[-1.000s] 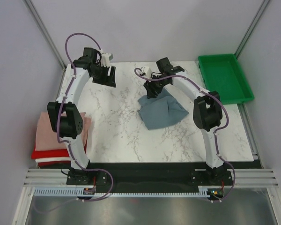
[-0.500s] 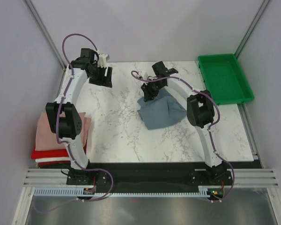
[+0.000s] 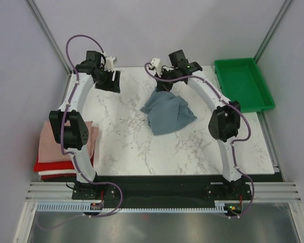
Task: Fold and stack the t-shirts
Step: Flatten the tshirt out
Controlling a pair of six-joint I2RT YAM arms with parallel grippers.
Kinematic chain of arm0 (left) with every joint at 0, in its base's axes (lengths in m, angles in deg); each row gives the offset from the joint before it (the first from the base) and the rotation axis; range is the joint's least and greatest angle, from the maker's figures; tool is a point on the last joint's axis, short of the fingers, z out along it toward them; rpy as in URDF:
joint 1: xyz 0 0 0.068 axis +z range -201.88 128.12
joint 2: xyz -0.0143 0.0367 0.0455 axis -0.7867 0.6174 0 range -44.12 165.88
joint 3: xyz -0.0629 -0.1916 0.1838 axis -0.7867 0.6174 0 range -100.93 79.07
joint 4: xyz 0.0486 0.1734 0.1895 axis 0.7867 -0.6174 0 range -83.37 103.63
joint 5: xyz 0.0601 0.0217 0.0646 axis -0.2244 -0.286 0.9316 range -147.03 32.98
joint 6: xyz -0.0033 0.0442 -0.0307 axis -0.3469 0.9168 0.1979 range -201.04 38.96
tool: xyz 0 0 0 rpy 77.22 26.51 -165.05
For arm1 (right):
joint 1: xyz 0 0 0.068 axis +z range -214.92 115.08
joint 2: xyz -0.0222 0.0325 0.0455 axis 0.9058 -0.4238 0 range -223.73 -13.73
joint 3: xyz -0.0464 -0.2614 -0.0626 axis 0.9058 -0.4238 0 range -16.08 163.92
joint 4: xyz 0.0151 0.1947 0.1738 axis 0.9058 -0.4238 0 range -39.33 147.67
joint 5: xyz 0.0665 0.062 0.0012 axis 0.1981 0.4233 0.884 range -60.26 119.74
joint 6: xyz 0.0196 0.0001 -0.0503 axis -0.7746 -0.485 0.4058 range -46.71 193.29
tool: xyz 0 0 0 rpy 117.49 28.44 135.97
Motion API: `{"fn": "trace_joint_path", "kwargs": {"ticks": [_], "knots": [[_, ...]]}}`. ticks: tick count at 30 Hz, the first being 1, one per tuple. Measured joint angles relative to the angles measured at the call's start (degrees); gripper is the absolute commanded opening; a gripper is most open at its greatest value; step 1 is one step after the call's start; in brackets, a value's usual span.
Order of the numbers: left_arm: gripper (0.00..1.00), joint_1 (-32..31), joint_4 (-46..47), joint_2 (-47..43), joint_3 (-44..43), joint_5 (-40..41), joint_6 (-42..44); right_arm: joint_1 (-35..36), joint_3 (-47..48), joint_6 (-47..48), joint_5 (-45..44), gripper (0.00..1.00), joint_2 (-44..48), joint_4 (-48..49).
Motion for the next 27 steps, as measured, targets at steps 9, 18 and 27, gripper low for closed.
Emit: {"fn": "trace_joint_path", "kwargs": {"ticks": [9, 18, 27], "knots": [[0.77, 1.5, 0.9, 1.8, -6.8, 0.0, 0.0, 0.0, 2.3, 0.6, -6.4, 0.0, 22.7, 10.2], [0.77, 1.6, 1.1, 2.4, -8.5, -0.5, -0.1, 0.0, -0.1, -0.7, -9.8, 0.0, 30.2, 18.4], [0.7, 0.7, 0.9, 3.9, -8.3, -5.3, -0.4, 0.0, -27.2, 2.4, -14.7, 0.0, 32.9, 18.8]]}}
